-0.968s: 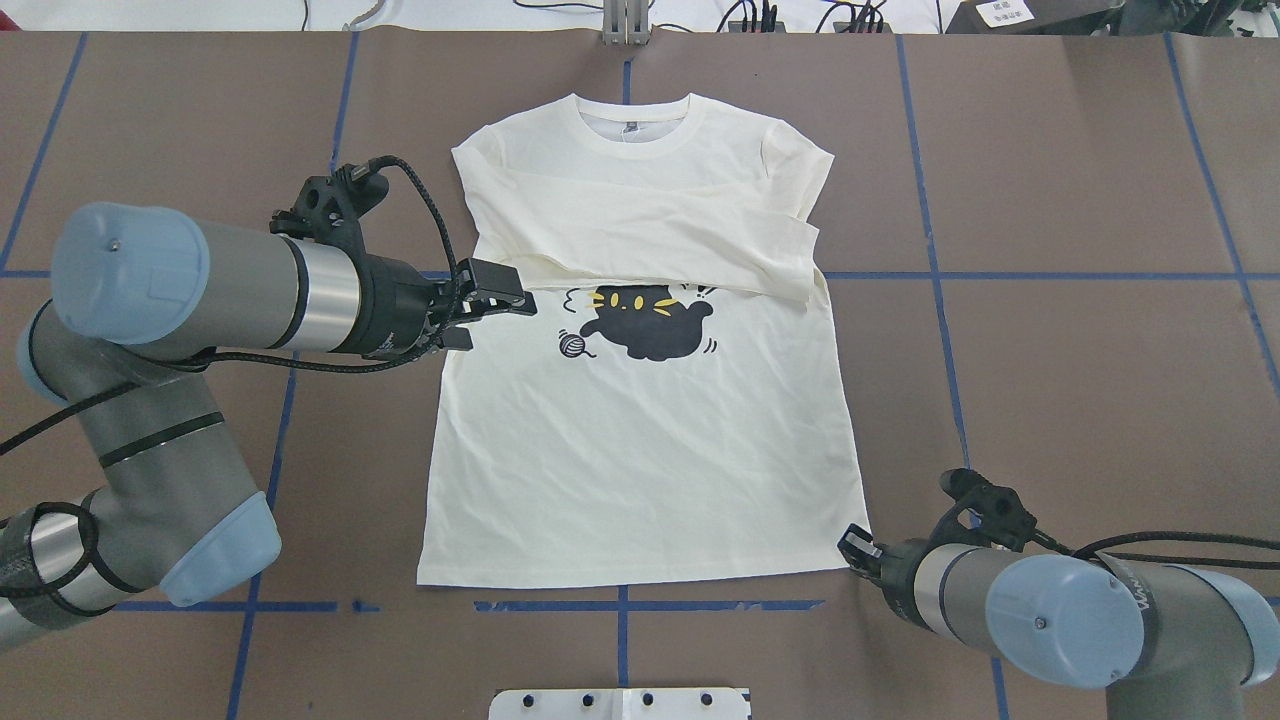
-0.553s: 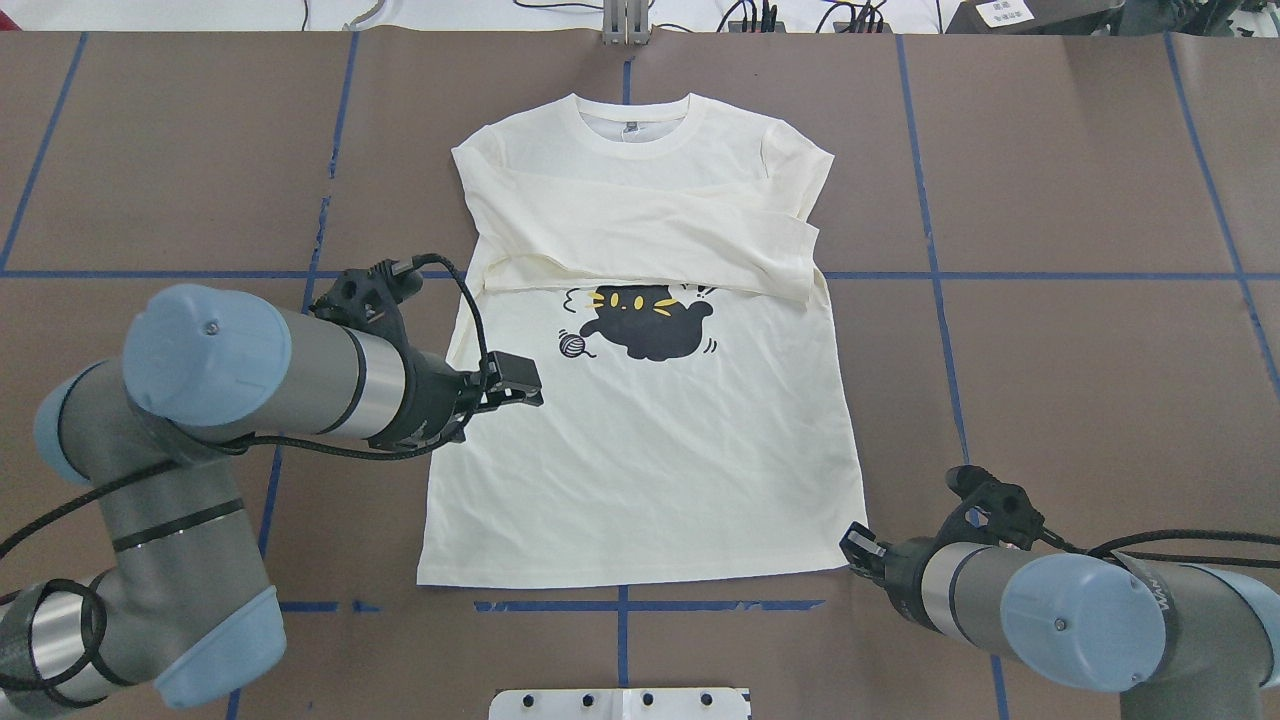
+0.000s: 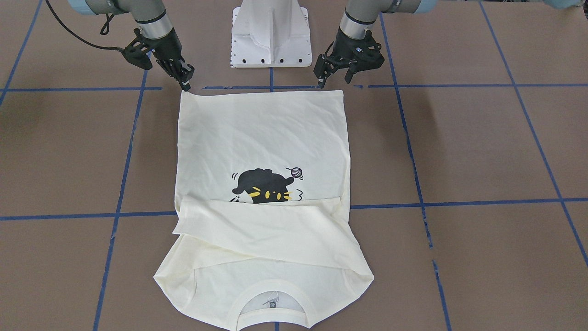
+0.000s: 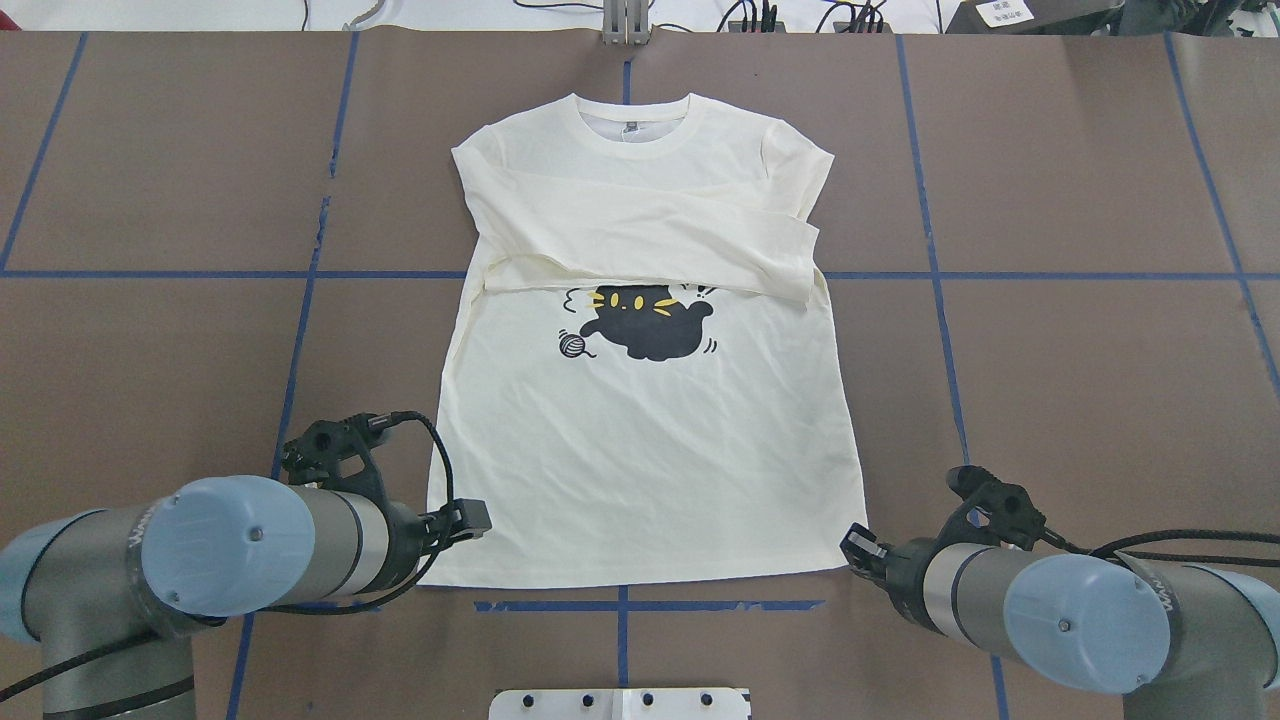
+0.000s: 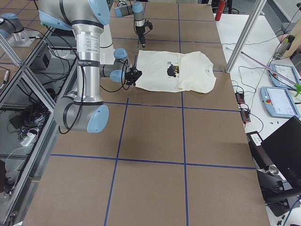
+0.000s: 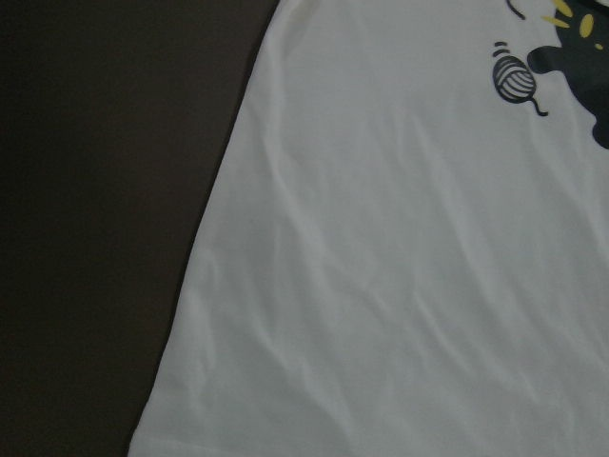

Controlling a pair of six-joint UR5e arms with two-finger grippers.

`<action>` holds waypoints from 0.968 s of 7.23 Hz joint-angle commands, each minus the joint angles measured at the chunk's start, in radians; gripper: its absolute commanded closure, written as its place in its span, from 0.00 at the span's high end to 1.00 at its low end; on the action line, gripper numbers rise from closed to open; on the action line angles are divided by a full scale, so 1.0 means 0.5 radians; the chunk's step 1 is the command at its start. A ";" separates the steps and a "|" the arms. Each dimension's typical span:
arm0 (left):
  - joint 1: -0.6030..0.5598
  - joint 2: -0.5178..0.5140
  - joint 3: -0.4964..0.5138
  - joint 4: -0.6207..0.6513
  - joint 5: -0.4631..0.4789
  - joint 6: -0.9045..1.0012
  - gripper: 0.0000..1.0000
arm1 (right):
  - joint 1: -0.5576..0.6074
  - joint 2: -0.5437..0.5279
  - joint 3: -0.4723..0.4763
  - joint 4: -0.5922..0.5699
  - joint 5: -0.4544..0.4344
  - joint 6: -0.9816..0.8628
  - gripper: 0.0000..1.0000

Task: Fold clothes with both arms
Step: 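Grasp the hem corners nearest the robot with both grippers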

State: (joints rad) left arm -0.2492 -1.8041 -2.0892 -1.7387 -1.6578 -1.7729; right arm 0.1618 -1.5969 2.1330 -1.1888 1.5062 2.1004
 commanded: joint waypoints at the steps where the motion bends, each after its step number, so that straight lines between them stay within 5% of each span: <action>1: 0.081 0.019 0.107 -0.005 0.024 -0.120 0.86 | -0.005 -0.006 -0.001 -0.003 0.003 -0.007 0.00; 7: 0.084 0.016 0.181 -0.005 0.017 -0.123 0.53 | -0.001 -0.003 -0.005 -0.003 0.003 -0.004 0.00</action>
State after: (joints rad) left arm -0.2074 -1.7956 -2.0028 -1.7411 -1.6478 -1.8346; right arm 0.1610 -1.5986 2.1300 -1.1904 1.5079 2.0984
